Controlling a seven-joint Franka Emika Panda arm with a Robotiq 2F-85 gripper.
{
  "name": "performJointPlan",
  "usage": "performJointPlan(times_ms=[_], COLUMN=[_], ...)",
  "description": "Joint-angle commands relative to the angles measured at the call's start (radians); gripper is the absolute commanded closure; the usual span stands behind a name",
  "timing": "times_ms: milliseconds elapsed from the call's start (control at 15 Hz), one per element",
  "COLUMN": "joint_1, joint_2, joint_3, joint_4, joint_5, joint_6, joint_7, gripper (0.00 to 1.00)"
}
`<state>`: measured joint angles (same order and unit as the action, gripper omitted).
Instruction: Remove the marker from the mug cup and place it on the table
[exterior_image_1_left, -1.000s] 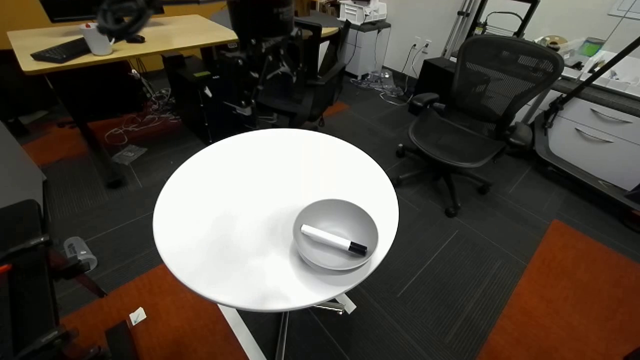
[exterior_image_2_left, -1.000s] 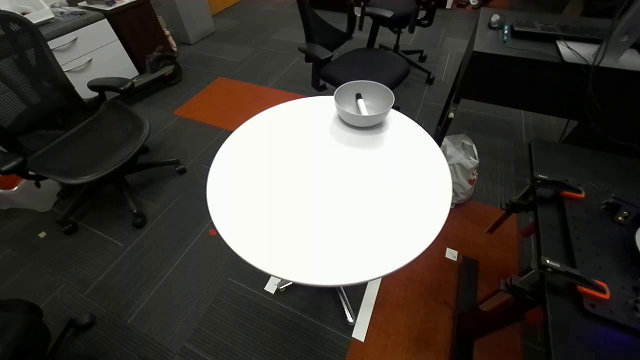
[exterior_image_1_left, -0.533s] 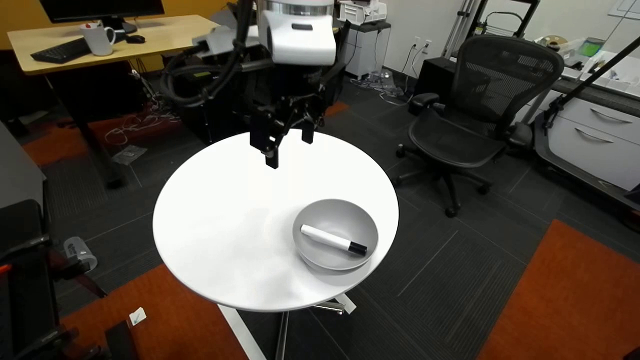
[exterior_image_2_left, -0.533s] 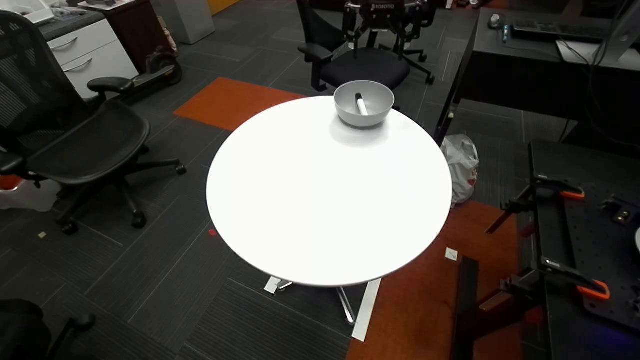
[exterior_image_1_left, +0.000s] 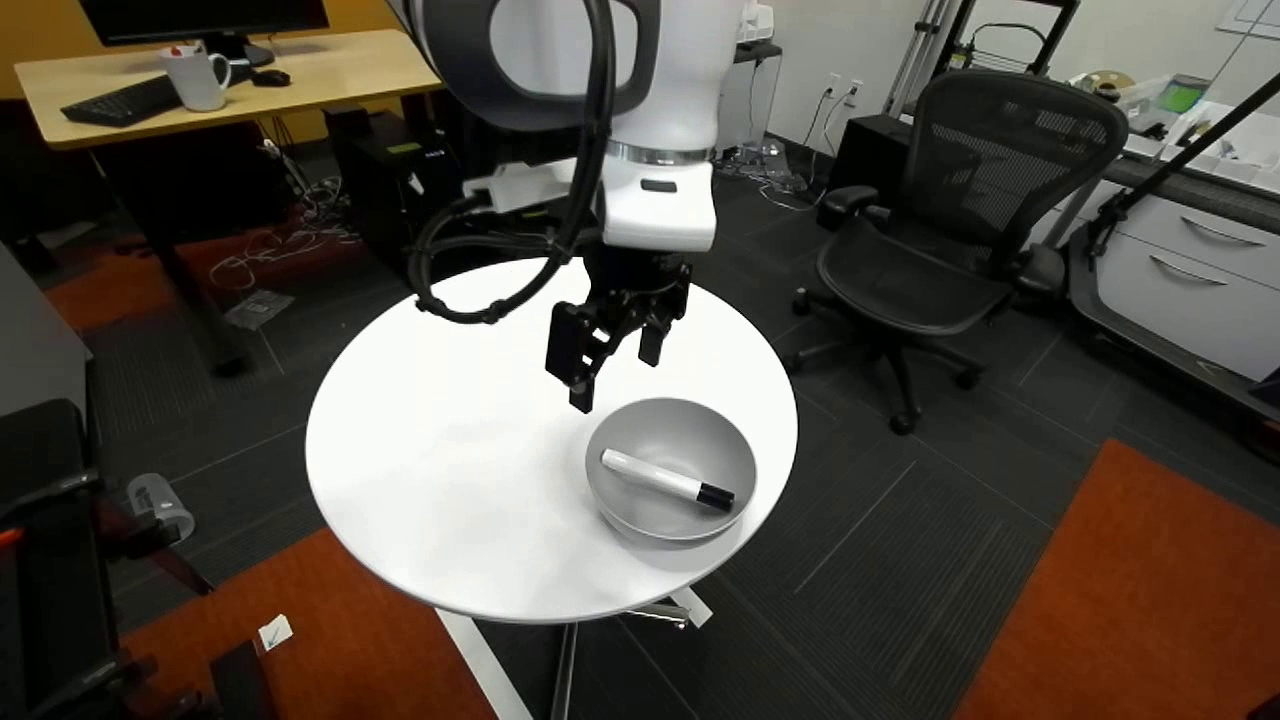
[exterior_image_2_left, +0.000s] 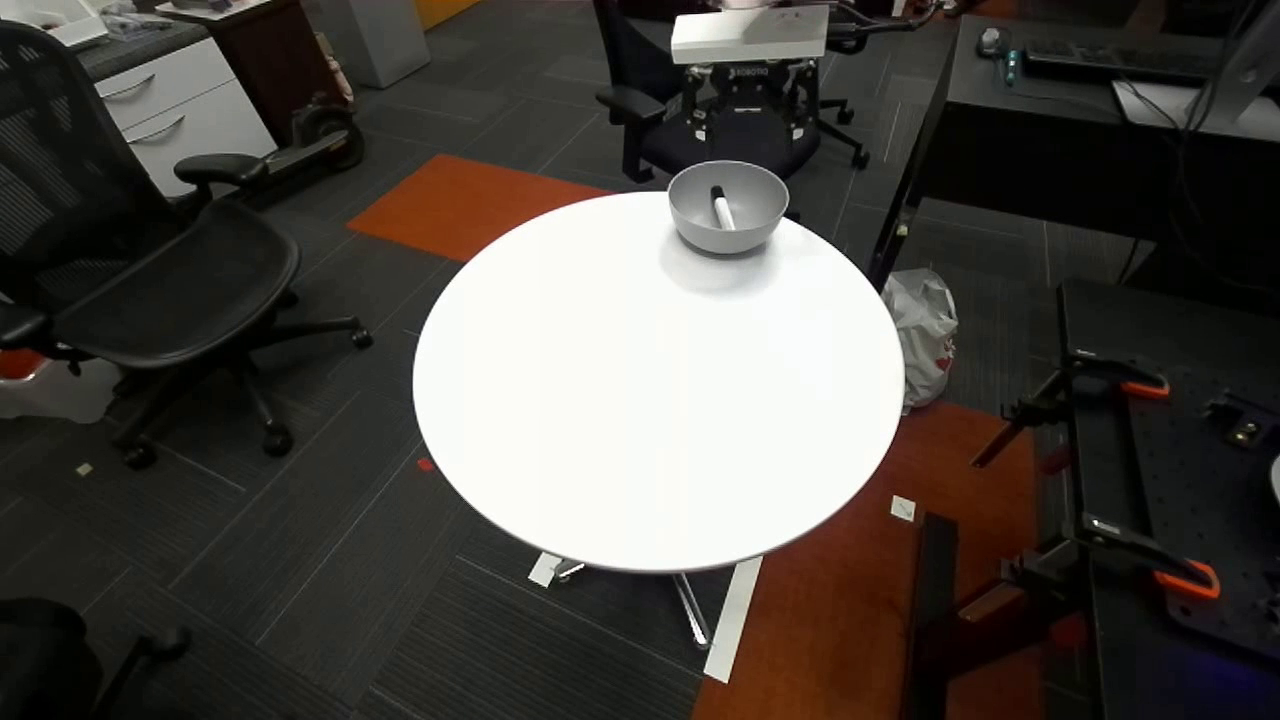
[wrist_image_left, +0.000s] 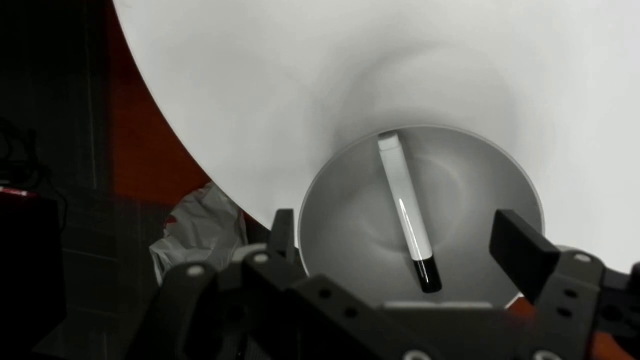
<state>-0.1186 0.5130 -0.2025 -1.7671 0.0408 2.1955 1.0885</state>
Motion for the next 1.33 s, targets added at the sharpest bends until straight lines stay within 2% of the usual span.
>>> performJointPlan(times_ms=[0,533,1267], joint_1=[0.005,0.005,-0.028], joint_2=[0.019,0.035,0.146], joint_3=[-0.014,-0.017,-0.016], joint_4=[0.015,0.022,0.073], joint_5=[0.003,0.003,0.057], joint_6=[0.002,0.002,0.135], joint_7=[0.001,0.000,-0.006], gripper=[0.00,0.00,0.00])
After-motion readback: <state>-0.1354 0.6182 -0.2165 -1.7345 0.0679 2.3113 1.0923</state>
